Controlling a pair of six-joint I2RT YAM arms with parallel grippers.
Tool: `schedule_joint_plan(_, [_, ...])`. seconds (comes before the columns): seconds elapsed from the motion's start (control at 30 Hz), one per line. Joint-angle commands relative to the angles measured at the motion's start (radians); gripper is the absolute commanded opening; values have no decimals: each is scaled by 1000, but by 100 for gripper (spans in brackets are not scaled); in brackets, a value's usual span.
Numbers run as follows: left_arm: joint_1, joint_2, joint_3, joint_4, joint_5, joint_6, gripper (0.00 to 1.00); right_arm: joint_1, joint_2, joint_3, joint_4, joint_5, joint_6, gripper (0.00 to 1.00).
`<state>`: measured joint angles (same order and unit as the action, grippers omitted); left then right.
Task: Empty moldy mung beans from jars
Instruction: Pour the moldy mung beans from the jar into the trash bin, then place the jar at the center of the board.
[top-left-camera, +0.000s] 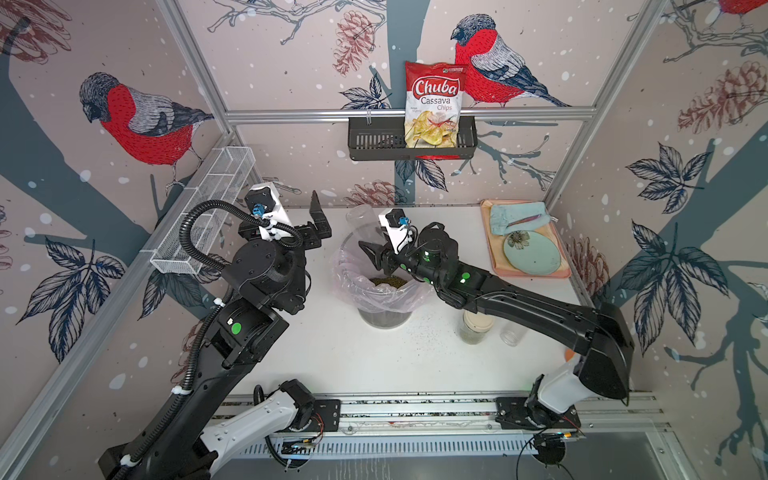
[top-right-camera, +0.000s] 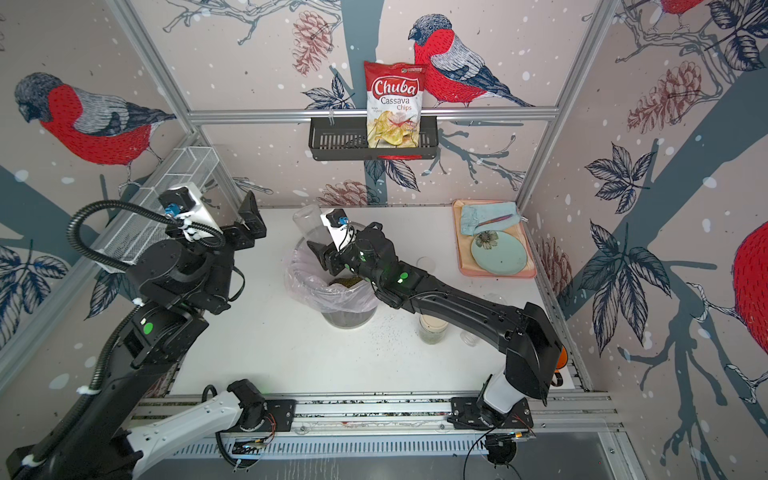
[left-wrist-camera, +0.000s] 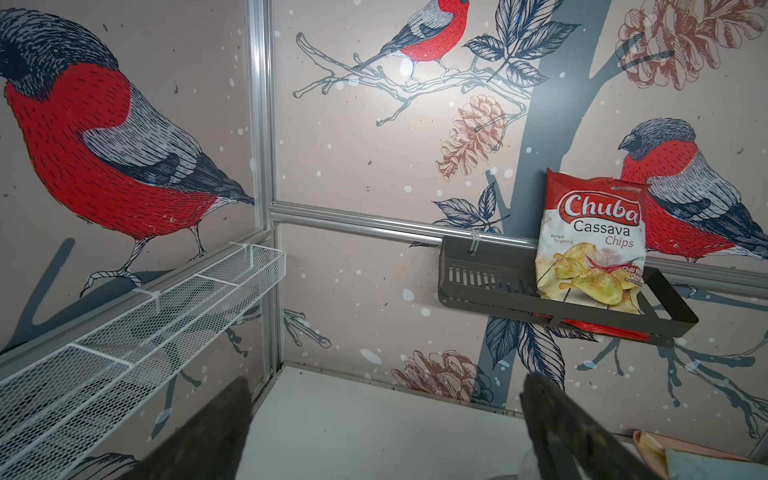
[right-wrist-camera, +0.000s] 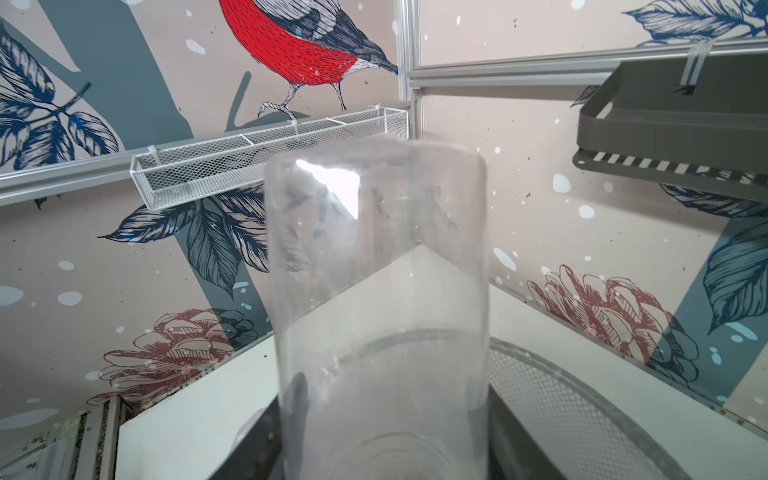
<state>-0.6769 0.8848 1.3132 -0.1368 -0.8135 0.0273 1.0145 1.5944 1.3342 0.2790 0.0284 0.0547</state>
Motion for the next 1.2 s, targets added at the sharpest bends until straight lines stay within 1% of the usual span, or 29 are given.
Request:
schedule_joint_plan(0.0, [2, 0, -3, 37, -27, 0, 98, -10, 16, 56, -43, 40, 21, 46])
schedule_joint_plan(0.13, [2, -3, -6, 34, -24, -9, 98, -8, -31, -23, 57, 48, 13, 46])
schedule_joint_plan(0.23, [2, 5, 11, 9, 7, -24, 98, -6, -63, -14, 8, 78, 9, 46])
schedule_joint_plan(0.33, [2, 15, 11, 6, 4, -28, 98, -15, -65, -29, 31, 79, 8, 46])
schedule_joint_plan(0.4, [2, 24, 5, 17, 5, -20, 98, -10, -66, 6, -47, 95, 8, 45])
schedule_joint_plan(0.43, [2, 30, 7, 19, 15, -13, 98, -4, -81, 4, -53, 98, 14, 44])
schedule_joint_plan(0.53, [2, 45, 9, 26, 25, -5, 98, -7, -130, -68, 49, 75, 18, 45])
schedule_joint_plan(0.57, [2, 46, 4, 38, 25, 0, 98, -12, -118, -56, 30, 83, 13, 45])
schedule_joint_plan(0.67, [2, 45, -7, 79, 34, 15, 98, -5, -91, 36, -118, 108, 0, 45])
schedule_joint_plan(0.73, [2, 47, -6, 96, 38, 30, 98, 6, -130, 6, -78, 93, -8, 45])
schedule_joint_plan(0.8, [2, 57, 1, 100, 26, 43, 98, 2, -155, -51, 15, 81, -3, 45])
schedule_joint_plan(0.83, [2, 64, 5, 99, 24, 46, 99, -5, -143, -43, -5, 86, -3, 46])
schedule_joint_plan(0.93, [2, 72, 11, 92, 23, 48, 99, -8, -91, 46, -149, 100, -2, 45])
schedule_joint_plan(0.97, [2, 70, 9, 91, 27, 45, 99, 0, -101, 48, -162, 95, 2, 45])
schedule_joint_plan(1.07, [2, 60, -2, 90, 54, 49, 99, 9, -157, -42, -25, 64, -5, 45])
schedule_joint_plan(1.13, [2, 60, -7, 91, 43, 52, 99, -7, -121, 2, -86, 71, -6, 45])
schedule_joint_plan(1.17, [2, 61, -6, 93, 35, 57, 99, -13, -86, 46, -153, 77, -8, 45])
